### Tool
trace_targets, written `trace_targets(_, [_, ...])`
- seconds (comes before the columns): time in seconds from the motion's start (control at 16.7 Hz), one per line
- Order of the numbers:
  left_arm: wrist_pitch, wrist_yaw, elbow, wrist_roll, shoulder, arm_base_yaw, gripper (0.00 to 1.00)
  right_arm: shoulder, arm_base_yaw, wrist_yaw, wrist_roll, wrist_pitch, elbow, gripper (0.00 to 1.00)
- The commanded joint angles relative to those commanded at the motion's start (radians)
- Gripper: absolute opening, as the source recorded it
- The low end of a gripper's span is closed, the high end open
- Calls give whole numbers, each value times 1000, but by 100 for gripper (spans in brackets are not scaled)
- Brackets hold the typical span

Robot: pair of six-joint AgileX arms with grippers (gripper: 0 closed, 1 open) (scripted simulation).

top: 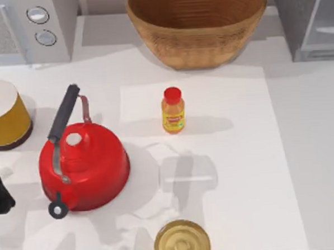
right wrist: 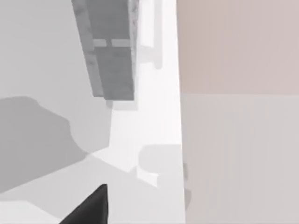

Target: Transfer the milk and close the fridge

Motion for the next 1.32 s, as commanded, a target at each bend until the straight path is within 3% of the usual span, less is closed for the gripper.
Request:
trace_targets(0.18, [0, 0, 0, 0, 0, 0, 100, 5, 59, 17, 56, 57, 0, 100])
trace_targets(0.36, [0, 0, 0, 0, 0, 0, 100, 12, 178, 50, 202, 186, -5, 100])
trace_targets(0.96, [0, 0, 0, 0, 0, 0, 100, 25, 658, 168, 1103, 898, -17, 100])
trace_targets(1.14, [0, 0, 0, 0, 0, 0, 100, 26, 791, 196, 1284, 1066, -21, 100])
trace_targets(1.32, [0, 0, 0, 0, 0, 0, 100, 26, 871, 216, 1373, 1151, -24, 100])
